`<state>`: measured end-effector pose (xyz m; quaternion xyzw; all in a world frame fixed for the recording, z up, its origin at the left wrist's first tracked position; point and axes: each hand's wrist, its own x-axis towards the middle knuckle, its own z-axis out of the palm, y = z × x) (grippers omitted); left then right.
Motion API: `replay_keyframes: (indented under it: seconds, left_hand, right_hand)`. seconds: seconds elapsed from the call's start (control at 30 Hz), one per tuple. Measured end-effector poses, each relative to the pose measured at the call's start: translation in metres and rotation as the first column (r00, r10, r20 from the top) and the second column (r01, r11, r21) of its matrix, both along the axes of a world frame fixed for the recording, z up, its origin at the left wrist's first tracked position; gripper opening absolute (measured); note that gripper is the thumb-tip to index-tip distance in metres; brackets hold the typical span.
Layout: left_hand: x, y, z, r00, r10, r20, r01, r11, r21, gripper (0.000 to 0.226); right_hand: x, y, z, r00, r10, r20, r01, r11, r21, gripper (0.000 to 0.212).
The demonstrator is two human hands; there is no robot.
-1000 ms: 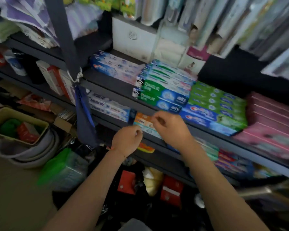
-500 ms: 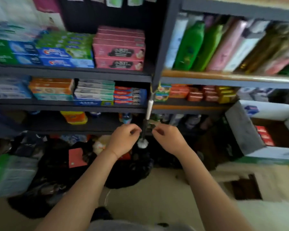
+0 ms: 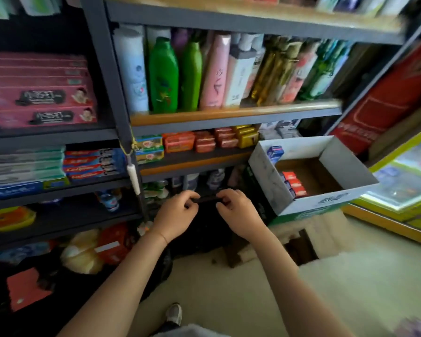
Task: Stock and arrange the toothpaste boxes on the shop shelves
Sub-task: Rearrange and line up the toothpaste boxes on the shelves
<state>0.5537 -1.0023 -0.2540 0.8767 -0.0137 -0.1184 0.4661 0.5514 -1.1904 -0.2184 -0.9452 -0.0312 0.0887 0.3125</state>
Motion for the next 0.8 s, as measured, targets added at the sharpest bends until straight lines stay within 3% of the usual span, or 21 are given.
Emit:
replay_keyframes:
  seconds: [0.23,0.5,0.67,0.8]
  left_hand:
    - [0.075,-0.083,-0.002,0.989,-0.145,-0.013,0.145,0.989,-0.039,0.015]
    - [0.156,-0.195,-0.015,0.995,-0.090,-0.038,0.088,0.994,-0.058,0.018]
    - [0.199,-0.268,-0.024,0.989,0.133,-0.063,-0.133,0.991,0.004,0.032]
    - [0.219,-0.306,-0.030,0.959,0.269,-0.090,-0.265,0.963,0.053,0.053]
  right_hand:
    - [0.060,-0.084,0.010,0.977,-0.189,0.100,0.188,0.982,0.017,0.020]
    - [0.163,-0.199,-0.016,0.950,-0.290,0.112,0.283,0.956,0.070,0.026]
    - [0.238,-0.252,-0.036,0.995,-0.074,0.071,0.079,0.994,-0.073,0.040]
    - [0.276,-0.266,-0.054,0.983,0.181,-0.016,-0.179,0.951,-0.250,0.060]
